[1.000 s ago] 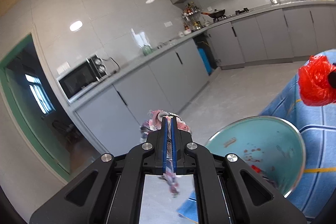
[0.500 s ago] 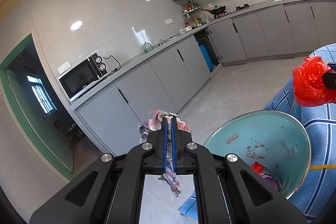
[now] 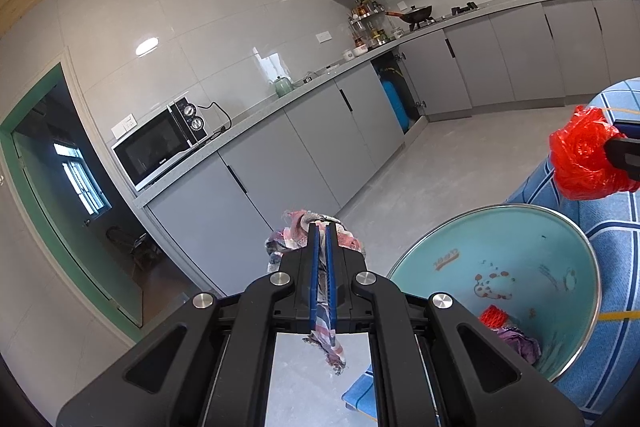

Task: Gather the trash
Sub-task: 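Carry the patterned cloth and red bag over the light-blue bin, then open both tools to drop the cloth and red bag into the bin, then move both open tools back toward the table pile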

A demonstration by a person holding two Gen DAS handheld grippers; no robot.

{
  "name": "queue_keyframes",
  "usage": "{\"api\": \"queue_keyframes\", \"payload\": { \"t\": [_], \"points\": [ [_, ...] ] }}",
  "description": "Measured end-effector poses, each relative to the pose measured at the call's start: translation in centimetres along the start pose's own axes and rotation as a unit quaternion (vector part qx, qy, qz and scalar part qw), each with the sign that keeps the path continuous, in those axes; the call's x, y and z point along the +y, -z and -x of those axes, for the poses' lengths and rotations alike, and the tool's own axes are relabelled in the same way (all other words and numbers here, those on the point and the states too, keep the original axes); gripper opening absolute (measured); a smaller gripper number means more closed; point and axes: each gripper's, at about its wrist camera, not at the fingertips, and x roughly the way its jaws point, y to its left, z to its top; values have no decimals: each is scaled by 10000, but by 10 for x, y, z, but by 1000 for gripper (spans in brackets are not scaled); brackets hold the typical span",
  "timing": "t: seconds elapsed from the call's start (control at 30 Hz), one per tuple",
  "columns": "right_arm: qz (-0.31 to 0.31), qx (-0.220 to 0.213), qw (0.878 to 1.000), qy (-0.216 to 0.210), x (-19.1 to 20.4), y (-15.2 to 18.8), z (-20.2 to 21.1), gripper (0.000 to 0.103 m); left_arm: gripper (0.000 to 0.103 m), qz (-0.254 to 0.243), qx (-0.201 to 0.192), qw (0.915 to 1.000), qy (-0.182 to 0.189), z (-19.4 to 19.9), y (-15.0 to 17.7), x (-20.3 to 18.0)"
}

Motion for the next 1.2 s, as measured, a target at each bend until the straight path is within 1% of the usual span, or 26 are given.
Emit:
{"api": "queue_keyframes", "payload": {
  "t": [0.3, 0.47, 0.53, 0.6, 0.67, 0.7, 0.73, 0.8, 0.83, 0.87, 0.9, 1.2],
  "points": [
    [1, 7, 9998, -182, 1, 1, -7, 8, 4, 52, 122, 9999, 85, -9, 4, -1],
    [-12, -28, 9995, -299, 3, 0, -9, 9, 7, 75, 123, 9998, 124, -9, 4, -1],
    [-40, -24, 9994, -340, 2, 0, -10, 25, 9, 72, 115, 9998, 113, -9, 4, -2],
    [-58, -21, 9994, -333, 0, 1, -11, 30, 14, 62, 126, 9998, 114, -10, 4, -3],
    [-109, -14, 9994, -336, -2, 2, -11, 41, 38, 50, 112, 9999, 55, -9, 5, -4],
    [-149, -25, 9993, -332, -4, 2, -10, 48, 41, 41, 101, 9999, 25, -9, 5, -4],
    [-171, -25, 9993, -323, -5, 2, -10, 48, 44, 32, 99, 9999, 14, -9, 5, -4],
    [-169, -12, 9995, -284, -7, 3, -10, 48, 45, 41, 101, 9999, 9, -9, 5, -3],
    [-182, -10, 9995, -268, -8, 4, -9, 50, 51, 47, 108, 9999, -21, -9, 5, -3],
    [-194, -9, 9995, -249, -9, 4, -8, 51, 59, 52, 99, 9999, -51, -8, 5, -3],
    [-207, -14, 9995, -234, -10, 5, -7, 53, 63, 47, 79, 9999, -91, -7, 5, -3],
    [-173, -5, 9996, -219, -8, 7, -1, 58, 65, 10, 58, 9999, -101, -4, 5, -3]
  ]
}}
